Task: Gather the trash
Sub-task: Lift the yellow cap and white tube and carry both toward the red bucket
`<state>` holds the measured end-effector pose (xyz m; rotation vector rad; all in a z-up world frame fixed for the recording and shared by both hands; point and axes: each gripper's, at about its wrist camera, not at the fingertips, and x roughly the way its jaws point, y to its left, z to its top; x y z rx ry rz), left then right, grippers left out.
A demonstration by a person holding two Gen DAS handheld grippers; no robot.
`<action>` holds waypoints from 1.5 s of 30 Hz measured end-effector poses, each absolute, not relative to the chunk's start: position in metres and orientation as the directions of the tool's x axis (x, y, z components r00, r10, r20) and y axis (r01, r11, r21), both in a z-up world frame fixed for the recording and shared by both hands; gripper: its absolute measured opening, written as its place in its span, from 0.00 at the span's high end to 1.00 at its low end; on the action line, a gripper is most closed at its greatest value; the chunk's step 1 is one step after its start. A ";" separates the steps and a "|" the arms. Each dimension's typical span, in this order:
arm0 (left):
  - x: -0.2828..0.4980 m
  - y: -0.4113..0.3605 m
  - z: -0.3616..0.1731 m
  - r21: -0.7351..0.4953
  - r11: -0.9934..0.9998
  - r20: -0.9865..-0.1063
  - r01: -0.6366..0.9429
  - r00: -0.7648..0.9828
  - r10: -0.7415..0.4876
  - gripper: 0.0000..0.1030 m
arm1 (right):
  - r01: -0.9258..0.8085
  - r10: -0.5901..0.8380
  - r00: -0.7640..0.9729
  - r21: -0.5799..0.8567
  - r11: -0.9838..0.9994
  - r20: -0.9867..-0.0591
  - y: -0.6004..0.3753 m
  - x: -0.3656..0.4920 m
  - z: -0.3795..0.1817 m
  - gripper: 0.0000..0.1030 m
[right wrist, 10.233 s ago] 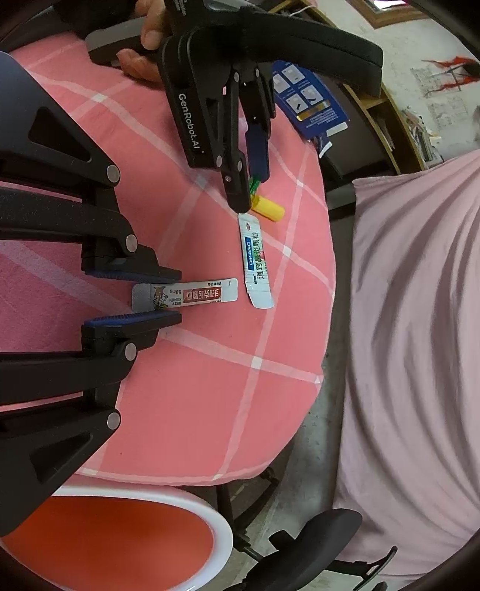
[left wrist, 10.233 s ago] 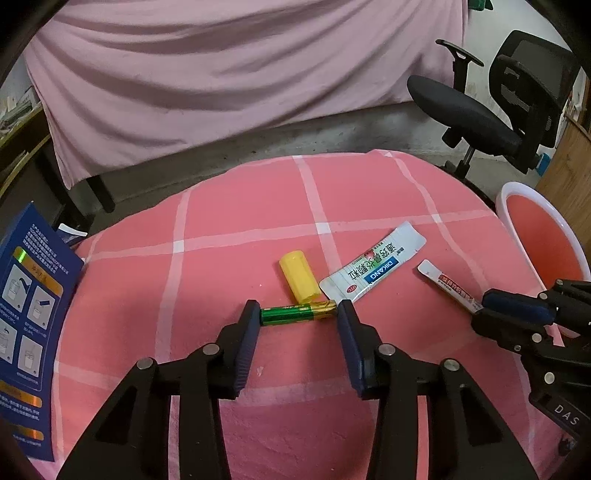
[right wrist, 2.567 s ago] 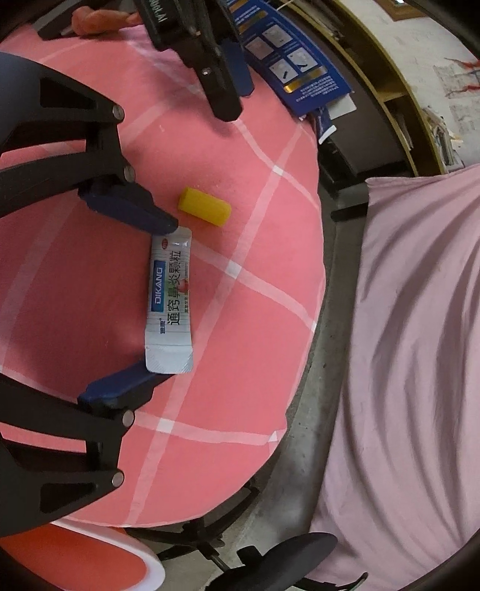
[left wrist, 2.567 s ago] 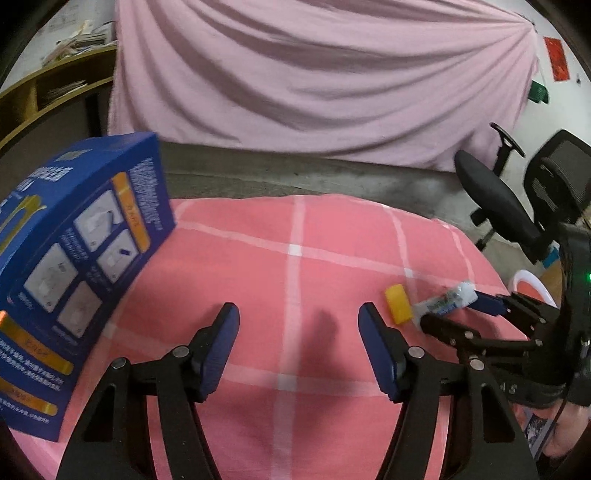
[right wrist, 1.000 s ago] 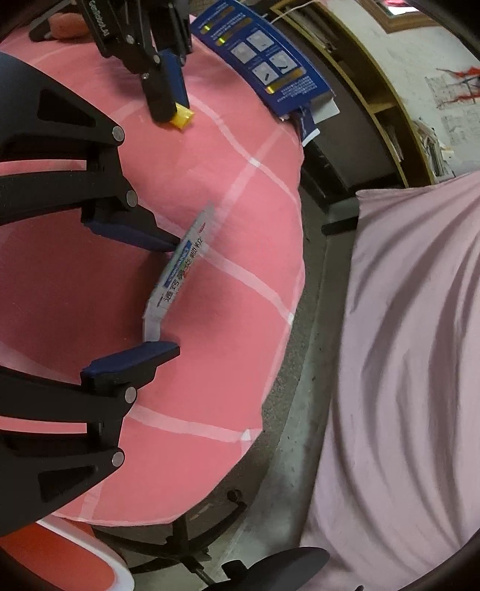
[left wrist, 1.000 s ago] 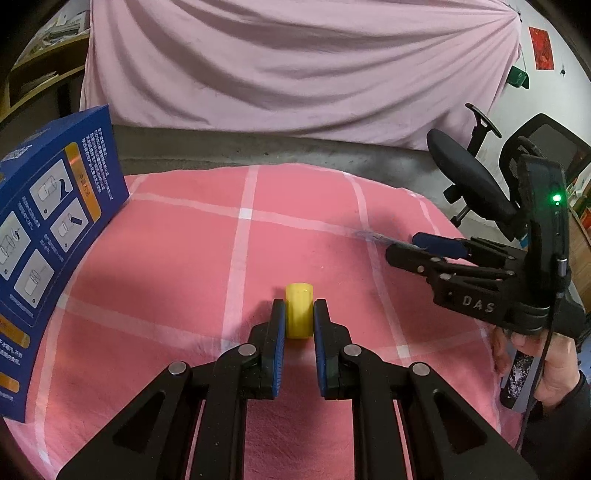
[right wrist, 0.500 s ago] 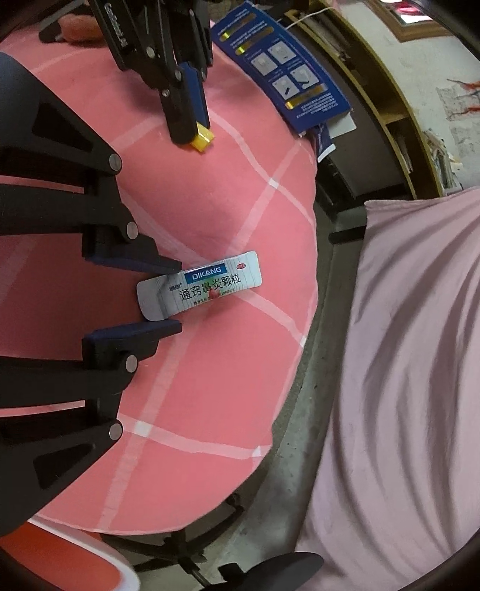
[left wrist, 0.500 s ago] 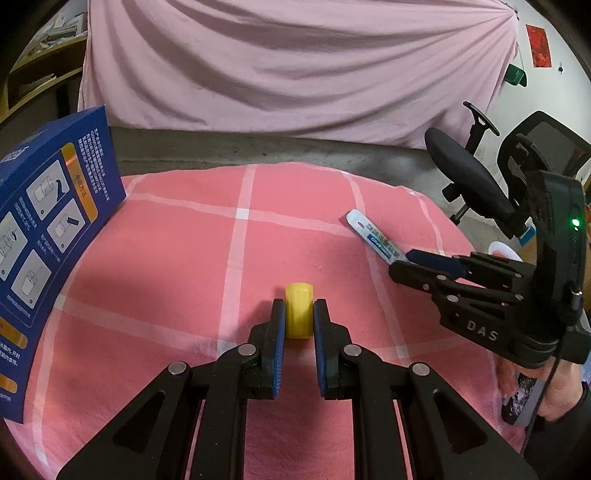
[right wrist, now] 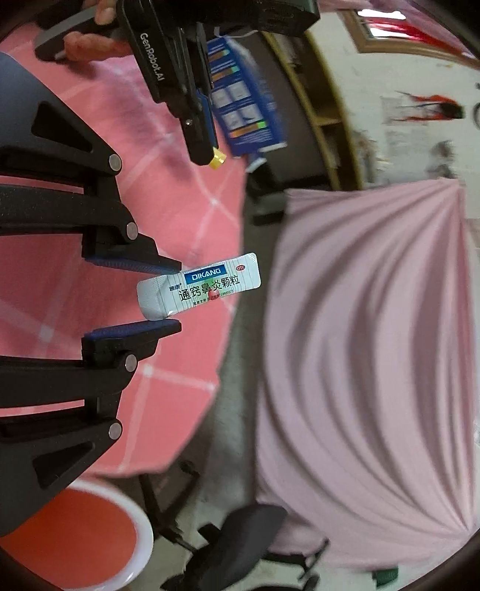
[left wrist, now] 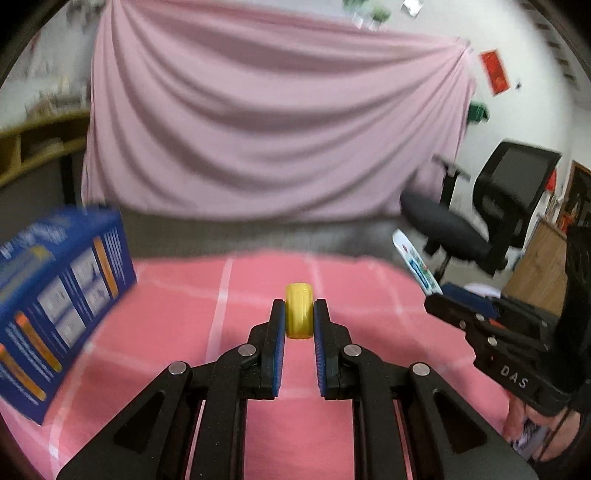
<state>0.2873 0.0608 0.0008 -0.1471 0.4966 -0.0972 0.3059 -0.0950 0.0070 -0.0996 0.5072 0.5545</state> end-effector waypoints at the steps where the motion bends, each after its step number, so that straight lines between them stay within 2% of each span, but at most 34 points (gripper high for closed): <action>1: 0.282 0.056 0.005 -0.152 0.986 -0.432 0.063 0.893 -0.123 0.89 | -0.521 0.482 0.753 0.043 0.853 -0.448 -0.101 0.299 0.013 0.78; 8: 0.244 0.017 0.047 -0.103 0.987 -0.208 0.124 0.967 -0.144 0.89 | -0.495 0.483 0.855 -0.019 0.869 -0.191 -0.123 0.254 0.051 0.78; 15: 0.232 -0.032 0.073 -0.052 0.977 -0.100 0.208 0.972 -0.212 0.89 | -0.385 0.385 0.923 -0.009 0.923 0.022 -0.178 0.226 0.082 0.78; 24: 0.229 -0.123 0.096 0.011 0.938 -0.017 0.347 0.938 -0.347 0.89 | -0.216 0.211 0.967 0.018 0.976 0.141 -0.250 0.195 0.093 0.78; 28: 0.228 -0.163 0.099 0.038 0.914 -0.010 0.405 0.914 -0.405 0.89 | -0.152 0.145 0.978 0.040 0.988 0.149 -0.279 0.185 0.092 0.78; 32: 0.235 -0.198 0.097 0.057 0.894 -0.027 0.445 0.896 -0.444 0.89 | -0.108 0.101 0.988 0.057 0.992 0.119 -0.304 0.185 0.086 0.78; 45: 0.289 -0.237 0.061 -0.006 0.879 -0.211 0.476 0.859 -0.467 0.89 | -0.026 0.047 0.990 0.163 0.986 -0.130 -0.361 0.219 0.049 0.78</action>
